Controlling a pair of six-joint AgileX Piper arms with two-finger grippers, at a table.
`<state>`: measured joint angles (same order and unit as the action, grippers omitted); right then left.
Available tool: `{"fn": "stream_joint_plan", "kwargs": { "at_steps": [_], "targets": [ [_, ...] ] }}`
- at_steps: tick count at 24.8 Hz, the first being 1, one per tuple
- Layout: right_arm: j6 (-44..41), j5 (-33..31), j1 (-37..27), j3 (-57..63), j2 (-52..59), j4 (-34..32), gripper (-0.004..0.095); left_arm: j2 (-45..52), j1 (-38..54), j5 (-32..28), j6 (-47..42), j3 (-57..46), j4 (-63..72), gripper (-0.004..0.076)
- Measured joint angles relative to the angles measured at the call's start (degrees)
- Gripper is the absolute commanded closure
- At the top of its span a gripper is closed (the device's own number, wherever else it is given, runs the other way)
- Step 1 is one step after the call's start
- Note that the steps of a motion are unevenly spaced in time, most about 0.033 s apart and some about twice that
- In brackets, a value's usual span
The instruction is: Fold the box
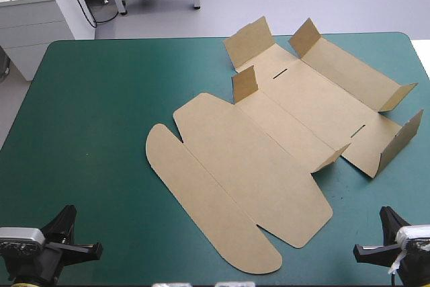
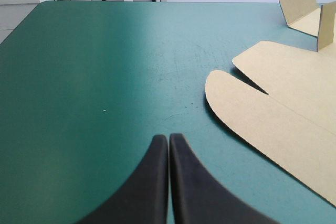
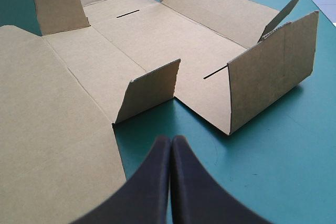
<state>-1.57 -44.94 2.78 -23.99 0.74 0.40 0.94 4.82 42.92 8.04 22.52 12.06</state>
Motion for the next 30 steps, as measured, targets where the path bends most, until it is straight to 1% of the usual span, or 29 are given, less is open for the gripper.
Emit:
{"fn": "stream_joint_plan", "kwargs": {
  "at_steps": [15,17,19,20,21,22,23,24,26,30],
  "targets": [
    [0.0,0.0,0.0,0.0,0.0,0.0,0.0924,0.0,0.0,0.0,0.0,0.0,0.0,0.0732],
    [0.0,0.0,0.0,0.0,0.0,0.0,0.0905,0.0,0.0,0.0,0.0,0.0,0.0,0.0732],
    [0.0,0.0,0.0,0.0,0.0,0.0,0.0831,0.0,0.0,0.0,0.0,0.0,0.0,0.0732],
    [0.0,0.0,0.0,0.0,0.0,0.0,0.0725,0.0,0.0,0.0,0.0,0.0,0.0,0.0732],
    [0.0,0.0,0.0,0.0,0.0,0.0,0.0667,0.0,0.0,0.0,0.0,0.0,0.0,0.0732],
    [0.0,0.0,0.0,0.0,0.0,0.0,0.0503,0.0,0.0,0.0,0.0,0.0,0.0,0.0732],
    [0.0,0.0,0.0,0.0,0.0,0.0,0.0422,0.0,0.0,0.0,0.0,0.0,0.0,0.0732],
    [0.0,0.0,0.0,0.0,0.0,0.0,0.0298,0.0,0.0,0.0,0.0,0.0,0.0,0.0732],
    [0.0,0.0,0.0,0.0,0.0,0.0,0.0241,0.0,0.0,0.0,0.0,0.0,0.0,0.0732],
    [0.0,0.0,0.0,0.0,0.0,0.0,0.0241,0.0,0.0,0.0,0.0,0.0,0.0,0.0732]
  ]
}}
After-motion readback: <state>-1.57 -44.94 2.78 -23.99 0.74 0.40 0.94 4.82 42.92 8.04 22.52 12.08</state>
